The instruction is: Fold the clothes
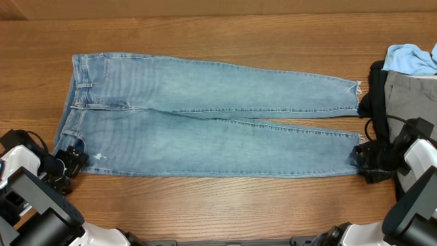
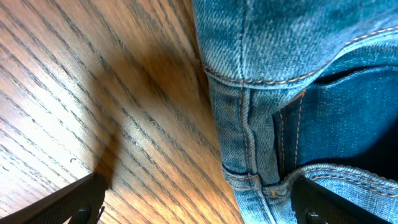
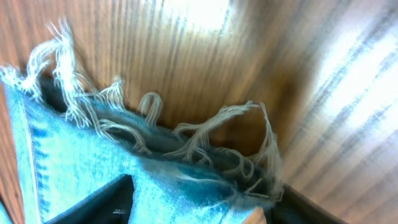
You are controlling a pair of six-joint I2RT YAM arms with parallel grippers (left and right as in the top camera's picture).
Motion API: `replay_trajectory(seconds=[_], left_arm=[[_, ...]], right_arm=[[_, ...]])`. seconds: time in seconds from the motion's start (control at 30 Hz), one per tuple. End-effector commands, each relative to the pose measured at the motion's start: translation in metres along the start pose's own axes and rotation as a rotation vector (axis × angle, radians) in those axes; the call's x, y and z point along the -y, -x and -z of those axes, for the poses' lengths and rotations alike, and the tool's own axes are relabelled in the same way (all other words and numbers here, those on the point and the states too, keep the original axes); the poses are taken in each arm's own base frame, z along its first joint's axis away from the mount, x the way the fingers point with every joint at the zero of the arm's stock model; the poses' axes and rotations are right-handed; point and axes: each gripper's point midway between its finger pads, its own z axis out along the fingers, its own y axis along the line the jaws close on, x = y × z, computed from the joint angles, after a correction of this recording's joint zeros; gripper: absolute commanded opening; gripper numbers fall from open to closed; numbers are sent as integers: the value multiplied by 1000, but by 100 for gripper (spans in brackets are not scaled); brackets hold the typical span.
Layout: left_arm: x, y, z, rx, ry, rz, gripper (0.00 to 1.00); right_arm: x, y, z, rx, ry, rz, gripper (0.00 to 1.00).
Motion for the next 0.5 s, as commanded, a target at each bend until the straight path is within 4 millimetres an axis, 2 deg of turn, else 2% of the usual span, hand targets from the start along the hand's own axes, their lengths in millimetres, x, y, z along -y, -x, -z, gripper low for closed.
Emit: replay_trajectory(seconds=[0.0, 0.13, 0.23, 0.27, 0.3, 0.33, 0.37, 0.43, 0.47], left_arm=[[-4, -4, -8, -23, 13, -23, 98], [-5, -4, -8, -24, 13, -23, 99], [-5, -4, -8, -24, 13, -23, 98], [-5, -4, -8, -24, 13, -23, 99], [-5, -4, -8, -24, 13, -23, 98], [-5, -4, -8, -24, 13, -23, 97], [-4, -4, -8, -23, 13, -23, 95], [-4, -2, -7, -17, 13, -24, 86], [-4, 1, -5, -7, 17, -23, 85]], right_arm=[[18, -6, -13, -21, -70, -10, 45], [36, -4, -15, 10, -156, -17, 47], [40, -3, -20, 28, -162, -16, 47], [41, -4, -22, 29, -161, -16, 44], [42, -5, -23, 28, -162, -16, 34], [43, -6, -23, 27, -163, -16, 11], [43, -5, -23, 27, -163, -16, 4], [42, -5, -21, 23, -167, -13, 4], [42, -4, -19, 25, -172, -13, 4]])
